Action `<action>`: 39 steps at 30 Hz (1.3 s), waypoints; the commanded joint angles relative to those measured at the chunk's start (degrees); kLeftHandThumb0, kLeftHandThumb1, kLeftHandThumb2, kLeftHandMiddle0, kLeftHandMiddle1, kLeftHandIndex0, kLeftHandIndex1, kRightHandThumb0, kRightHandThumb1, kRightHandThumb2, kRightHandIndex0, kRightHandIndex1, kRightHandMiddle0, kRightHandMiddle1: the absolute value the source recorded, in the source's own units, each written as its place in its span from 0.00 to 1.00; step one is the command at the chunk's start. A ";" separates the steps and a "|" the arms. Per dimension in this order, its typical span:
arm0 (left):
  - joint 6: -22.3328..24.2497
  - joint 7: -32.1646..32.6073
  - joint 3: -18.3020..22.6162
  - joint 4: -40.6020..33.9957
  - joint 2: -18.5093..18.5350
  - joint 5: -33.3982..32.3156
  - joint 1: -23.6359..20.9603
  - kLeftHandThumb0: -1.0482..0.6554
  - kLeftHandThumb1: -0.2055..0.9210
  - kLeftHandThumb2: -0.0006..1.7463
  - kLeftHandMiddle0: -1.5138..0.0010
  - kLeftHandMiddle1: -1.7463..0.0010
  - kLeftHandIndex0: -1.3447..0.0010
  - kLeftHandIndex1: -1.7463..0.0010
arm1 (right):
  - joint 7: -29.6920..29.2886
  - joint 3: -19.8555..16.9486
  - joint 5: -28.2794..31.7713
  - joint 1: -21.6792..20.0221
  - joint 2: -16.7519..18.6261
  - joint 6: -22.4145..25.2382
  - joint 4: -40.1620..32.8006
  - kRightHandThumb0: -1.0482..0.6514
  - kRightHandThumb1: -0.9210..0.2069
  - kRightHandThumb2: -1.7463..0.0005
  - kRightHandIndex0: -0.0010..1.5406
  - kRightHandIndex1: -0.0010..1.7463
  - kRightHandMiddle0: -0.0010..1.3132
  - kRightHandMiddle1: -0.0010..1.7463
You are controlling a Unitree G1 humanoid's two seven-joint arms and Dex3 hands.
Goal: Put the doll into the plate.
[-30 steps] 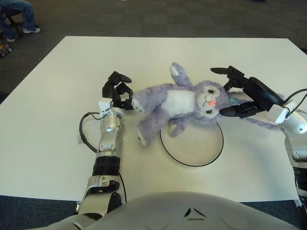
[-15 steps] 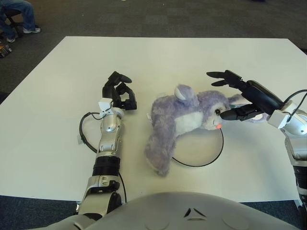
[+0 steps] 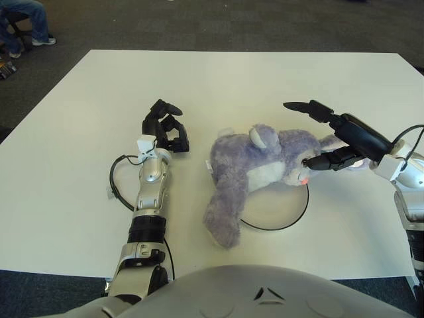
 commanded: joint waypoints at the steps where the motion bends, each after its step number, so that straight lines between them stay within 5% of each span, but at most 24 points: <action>1: 0.73 0.43 -0.11 0.83 0.04 0.34 1.62 0.61 0.11 1.00 0.39 0.00 0.47 0.05 | -1.55 -0.95 -1.28 0.52 0.19 -0.78 -0.30 0.01 0.00 0.75 0.05 0.00 0.00 0.12; 13: 0.14 -0.02 -0.12 1.04 0.28 0.11 1.57 0.61 0.11 1.00 0.39 0.00 0.48 0.04 | -12.31 -3.44 -10.68 1.33 3.76 -2.58 1.09 0.00 0.00 0.64 0.06 0.01 0.00 0.08; 20: -0.08 0.65 -0.13 1.16 0.20 0.60 1.49 0.61 0.10 1.00 0.39 0.00 0.45 0.07 | -16.67 -5.07 -15.84 0.60 4.61 5.60 1.11 0.05 0.00 0.60 0.14 0.04 0.00 0.22; 24: -0.68 0.49 -0.01 1.40 0.20 0.50 1.40 0.61 0.09 1.00 0.38 0.00 0.45 0.07 | -20.21 -4.98 -18.37 -2.53 5.37 9.75 3.44 0.08 0.00 0.61 0.15 0.17 0.00 0.28; 39: -2.31 -0.22 0.48 1.98 -0.05 -1.21 1.41 0.61 0.08 1.00 0.38 0.00 0.43 0.09 | -26.64 -4.39 -24.36 -5.07 9.09 26.36 1.50 0.14 0.00 0.58 0.09 0.12 0.00 0.26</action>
